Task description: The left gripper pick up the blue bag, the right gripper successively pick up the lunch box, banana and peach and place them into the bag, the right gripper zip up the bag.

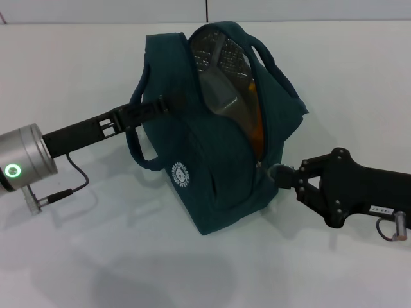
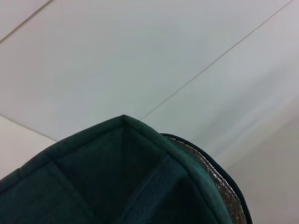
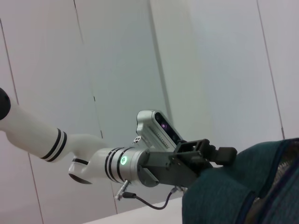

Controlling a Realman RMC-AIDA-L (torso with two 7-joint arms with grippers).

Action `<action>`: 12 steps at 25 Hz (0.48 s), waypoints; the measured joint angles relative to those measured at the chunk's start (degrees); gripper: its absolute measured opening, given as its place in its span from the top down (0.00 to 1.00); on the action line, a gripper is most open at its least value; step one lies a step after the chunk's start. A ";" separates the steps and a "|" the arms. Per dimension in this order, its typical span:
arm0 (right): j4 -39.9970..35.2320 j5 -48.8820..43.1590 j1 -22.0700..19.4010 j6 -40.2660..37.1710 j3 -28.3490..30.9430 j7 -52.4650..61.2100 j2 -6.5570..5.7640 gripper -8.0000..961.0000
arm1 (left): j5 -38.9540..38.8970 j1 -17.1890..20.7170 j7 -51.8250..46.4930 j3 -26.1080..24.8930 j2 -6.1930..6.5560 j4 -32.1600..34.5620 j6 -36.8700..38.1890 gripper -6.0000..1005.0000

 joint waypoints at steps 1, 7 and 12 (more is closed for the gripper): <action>-0.03 0.02 0.11 -0.01 0.14 -0.01 0.03 0.99 | 0.00 0.01 0.56 -0.08 -0.03 -0.13 0.00 0.21; -1.23 1.62 0.55 0.11 1.44 -0.10 0.40 0.99 | -4.97 1.09 10.08 -0.15 -0.10 -2.65 0.08 0.20; -1.69 5.85 2.51 1.86 1.46 -0.19 0.49 0.99 | -8.51 2.66 14.90 -0.17 0.04 -3.44 1.30 0.20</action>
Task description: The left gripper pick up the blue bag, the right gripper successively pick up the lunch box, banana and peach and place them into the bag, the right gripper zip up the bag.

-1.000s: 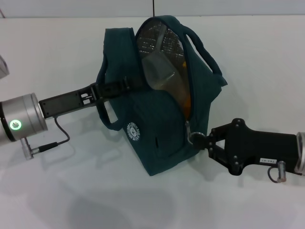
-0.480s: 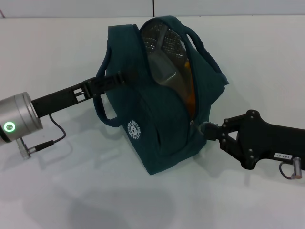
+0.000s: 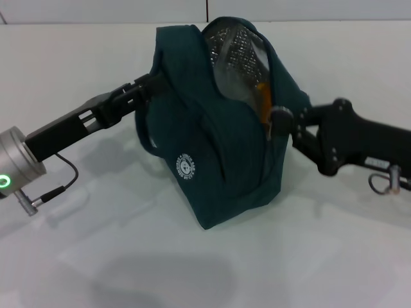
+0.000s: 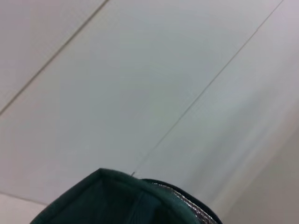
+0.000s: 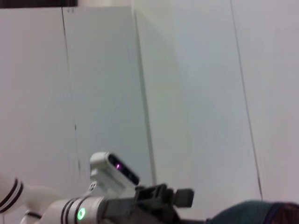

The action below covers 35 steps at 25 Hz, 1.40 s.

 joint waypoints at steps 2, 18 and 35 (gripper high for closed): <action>-0.10 1.01 0.89 0.23 0.00 0.00 0.04 0.99 | -0.04 0.04 0.03 -0.01 0.05 0.00 0.01 0.19; 0.02 5.41 7.24 4.35 -2.46 0.53 0.13 0.99 | -2.04 2.58 -0.07 -0.12 0.73 0.92 2.91 0.19; 0.22 13.53 15.11 16.48 -17.55 0.17 0.36 0.99 | -4.83 7.37 -1.21 0.12 3.52 3.28 2.74 0.20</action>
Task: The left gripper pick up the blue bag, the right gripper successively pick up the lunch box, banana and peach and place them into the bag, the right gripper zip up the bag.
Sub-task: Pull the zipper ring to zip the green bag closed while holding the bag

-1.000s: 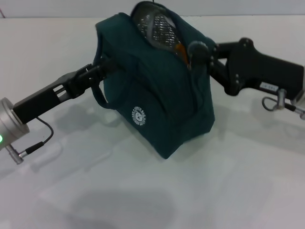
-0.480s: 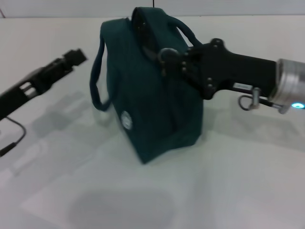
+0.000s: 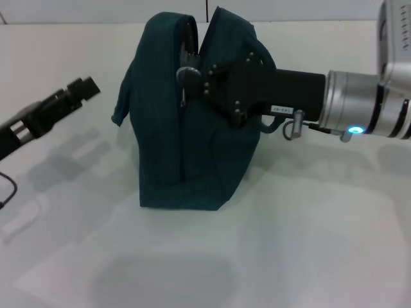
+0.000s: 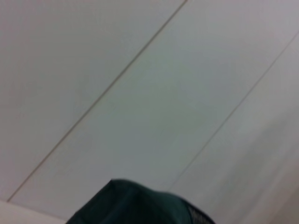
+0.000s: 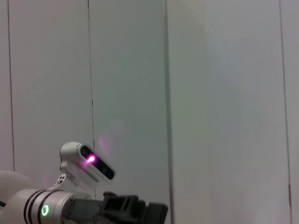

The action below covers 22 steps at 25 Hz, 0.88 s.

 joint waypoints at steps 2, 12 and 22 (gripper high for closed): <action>-0.09 1.97 0.07 0.94 -2.15 -0.74 0.00 0.99 | 1.96 0.25 -0.03 0.15 0.11 0.64 0.00 0.20; -0.26 4.55 0.17 2.34 -5.07 -1.77 0.00 0.99 | 8.96 0.37 -3.00 0.30 0.09 2.49 0.56 0.20; -0.32 4.55 0.19 2.37 -5.15 -1.81 0.00 0.99 | 12.33 -1.21 -5.16 1.18 -0.06 2.52 1.91 0.20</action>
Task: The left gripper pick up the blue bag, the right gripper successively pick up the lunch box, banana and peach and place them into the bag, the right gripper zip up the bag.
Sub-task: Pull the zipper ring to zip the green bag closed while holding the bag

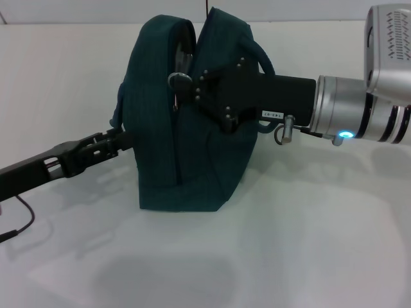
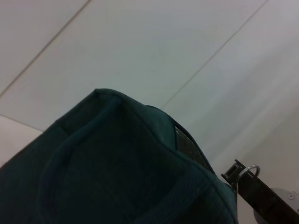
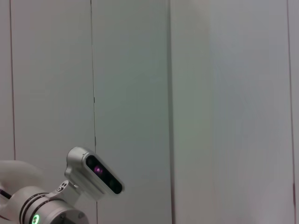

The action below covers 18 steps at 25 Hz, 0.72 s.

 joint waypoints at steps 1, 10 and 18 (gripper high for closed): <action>-0.03 0.00 0.00 0.00 -0.02 -0.01 0.00 0.99 | 0.07 -0.16 -0.04 0.00 -0.11 0.00 -0.03 0.21; -0.20 1.56 -0.01 -0.01 -1.45 -0.33 0.00 0.99 | 0.13 -1.26 -0.10 -0.15 -0.67 -0.15 -3.14 0.21; -0.22 1.63 -0.43 -0.24 -1.47 -0.38 0.00 0.99 | -0.11 -1.06 -0.16 -0.39 -0.70 -0.26 -2.95 0.36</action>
